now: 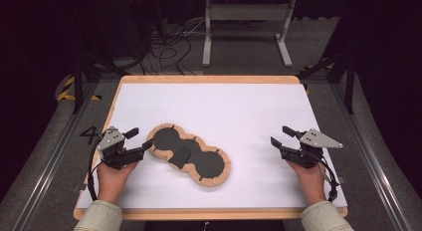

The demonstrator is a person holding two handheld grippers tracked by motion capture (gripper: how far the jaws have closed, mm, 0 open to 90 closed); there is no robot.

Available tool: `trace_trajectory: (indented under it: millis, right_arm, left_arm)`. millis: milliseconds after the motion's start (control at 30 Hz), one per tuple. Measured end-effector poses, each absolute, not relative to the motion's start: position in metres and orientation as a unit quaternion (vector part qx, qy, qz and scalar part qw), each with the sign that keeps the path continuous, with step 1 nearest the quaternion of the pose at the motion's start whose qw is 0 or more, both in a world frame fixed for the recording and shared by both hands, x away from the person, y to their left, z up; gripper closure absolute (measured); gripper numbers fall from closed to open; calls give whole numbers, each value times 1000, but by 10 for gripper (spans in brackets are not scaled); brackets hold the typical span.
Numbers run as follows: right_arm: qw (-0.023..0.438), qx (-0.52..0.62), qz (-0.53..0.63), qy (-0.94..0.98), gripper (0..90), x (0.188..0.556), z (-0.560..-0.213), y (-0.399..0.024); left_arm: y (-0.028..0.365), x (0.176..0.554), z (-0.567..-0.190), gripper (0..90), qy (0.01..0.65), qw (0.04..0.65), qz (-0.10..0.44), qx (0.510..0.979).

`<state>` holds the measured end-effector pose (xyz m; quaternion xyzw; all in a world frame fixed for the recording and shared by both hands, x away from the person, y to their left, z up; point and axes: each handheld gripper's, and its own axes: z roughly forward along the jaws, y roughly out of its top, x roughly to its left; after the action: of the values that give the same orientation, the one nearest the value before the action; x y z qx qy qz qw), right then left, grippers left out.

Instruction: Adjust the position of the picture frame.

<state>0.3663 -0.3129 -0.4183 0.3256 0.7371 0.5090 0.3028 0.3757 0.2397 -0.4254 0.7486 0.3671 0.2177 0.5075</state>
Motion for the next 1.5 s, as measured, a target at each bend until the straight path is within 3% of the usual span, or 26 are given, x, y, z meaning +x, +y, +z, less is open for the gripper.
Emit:
trace_trajectory:
  millis: [333, 433, 633, 700, 1033, 1500]
  right_arm:
    - [288, 337, 498, 745, 430, 362, -416, -313]
    - [277, 339, 495, 751, 447, 358, -413, -311]
    - [276, 327, 487, 761, 486, 347, -410, -307]
    - [273, 326, 485, 764, 491, 343, -410, -307]
    - [229, 330, 470, 786, 546, 329, -410, -303]
    - [220, 303, 458, 806, 549, 316, -410, -290]
  left_arm:
    - [236, 390, -414, 451, 396, 469, 179, 769]
    - [231, 398, -412, 558, 406, 448, 173, 778]
    - [224, 416, -420, 853, 434, 445, 145, 770]
    - [222, 422, -420, 899, 440, 431, 145, 774]
    - [224, 458, -439, 900, 502, 401, 117, 757]
    - [232, 471, -451, 900, 518, 364, 86, 769]
